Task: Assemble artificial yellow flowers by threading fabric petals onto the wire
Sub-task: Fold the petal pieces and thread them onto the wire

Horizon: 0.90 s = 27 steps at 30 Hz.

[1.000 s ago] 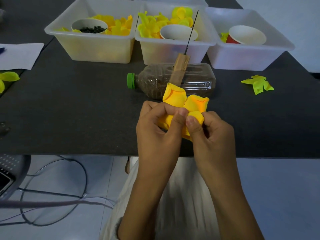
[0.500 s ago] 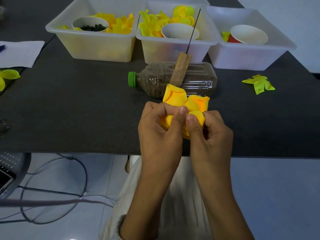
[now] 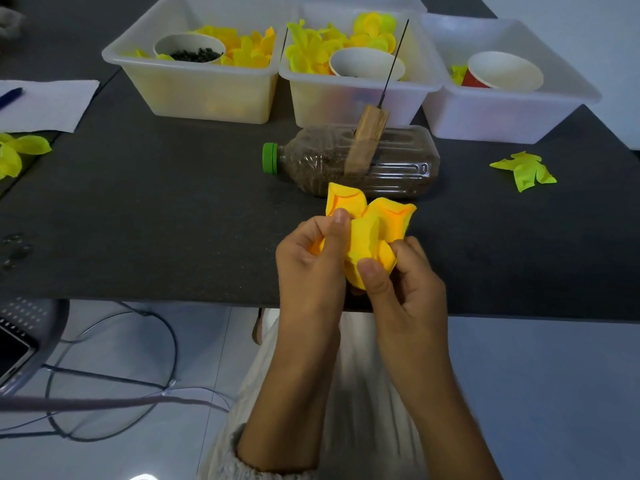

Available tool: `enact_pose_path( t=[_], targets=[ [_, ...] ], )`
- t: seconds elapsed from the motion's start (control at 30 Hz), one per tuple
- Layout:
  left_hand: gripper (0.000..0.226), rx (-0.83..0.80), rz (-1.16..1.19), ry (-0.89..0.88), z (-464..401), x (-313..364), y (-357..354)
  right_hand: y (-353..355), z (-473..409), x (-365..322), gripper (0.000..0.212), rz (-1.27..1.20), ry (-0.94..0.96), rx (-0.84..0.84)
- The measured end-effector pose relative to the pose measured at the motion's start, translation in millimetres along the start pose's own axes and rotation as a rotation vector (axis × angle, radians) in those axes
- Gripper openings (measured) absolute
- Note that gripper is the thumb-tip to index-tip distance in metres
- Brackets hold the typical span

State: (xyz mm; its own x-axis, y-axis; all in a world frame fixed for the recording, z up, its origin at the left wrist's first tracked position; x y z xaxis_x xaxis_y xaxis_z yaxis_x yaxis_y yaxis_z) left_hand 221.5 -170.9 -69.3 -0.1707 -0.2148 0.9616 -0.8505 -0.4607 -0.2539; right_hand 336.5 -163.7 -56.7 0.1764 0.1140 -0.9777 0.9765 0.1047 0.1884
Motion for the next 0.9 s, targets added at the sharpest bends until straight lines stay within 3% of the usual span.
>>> enact_pose_path(
  t=[0.17,0.3,0.37,0.47,0.6,0.67,0.73,0.8,0.83,0.9],
  targets=[
    [0.047,-0.144,0.162,0.198,0.1,-16.7,-7.4,3.9,0.5,-3.3,0.020,-0.012,0.008,-0.004],
    [0.036,-0.202,0.306,0.355,0.8,-22.4,-15.7,6.4,-1.2,-8.5,0.019,0.034,0.027,-0.039],
    [0.036,-0.171,0.190,0.260,-1.2,-18.9,-12.0,12.0,-2.7,-7.7,0.019,0.050,0.021,0.003],
    [0.031,-0.080,-0.053,-0.028,-1.6,1.2,-6.3,17.7,-3.1,-6.7,0.009,0.038,0.000,0.098],
    [0.026,0.007,-0.117,-0.129,3.0,13.9,-9.3,25.0,1.9,-17.2,0.036,0.003,0.062,0.261],
    [0.025,0.055,-0.146,-0.172,5.2,18.0,-7.0,24.4,5.3,-28.0,0.025,0.110,0.131,0.305],
    [0.023,0.093,-0.172,-0.231,7.4,22.8,-5.5,24.5,6.9,-25.5,0.010,0.104,0.096,0.298],
    [0.020,0.114,-0.225,-0.305,9.7,29.0,-5.4,21.1,7.3,-21.1,0.033,-0.015,-0.014,0.241],
    [0.018,0.120,-0.252,-0.337,11.1,32.1,-6.2,19.9,6.3,-19.8,0.033,-0.045,-0.059,0.215],
    [0.015,0.128,-0.285,-0.387,13.7,37.6,-8.2,19.7,3.3,-22.3,0.018,-0.032,-0.096,0.172]
  ],
)
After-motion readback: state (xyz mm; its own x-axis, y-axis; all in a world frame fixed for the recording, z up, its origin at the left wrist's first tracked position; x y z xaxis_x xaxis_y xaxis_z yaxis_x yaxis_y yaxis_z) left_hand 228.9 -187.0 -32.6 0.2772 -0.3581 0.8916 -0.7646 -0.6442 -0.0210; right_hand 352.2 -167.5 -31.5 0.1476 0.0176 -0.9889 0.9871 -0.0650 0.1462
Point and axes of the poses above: each hand's wrist, its own z-axis away from the middle knuckle, its own y-axis out of the back of the hand, x = y × z, the point moved 8 cm from there along -z, towards the middle knuckle, and after that the axes turned 11 degrees about -y, right-handed, at the moved point
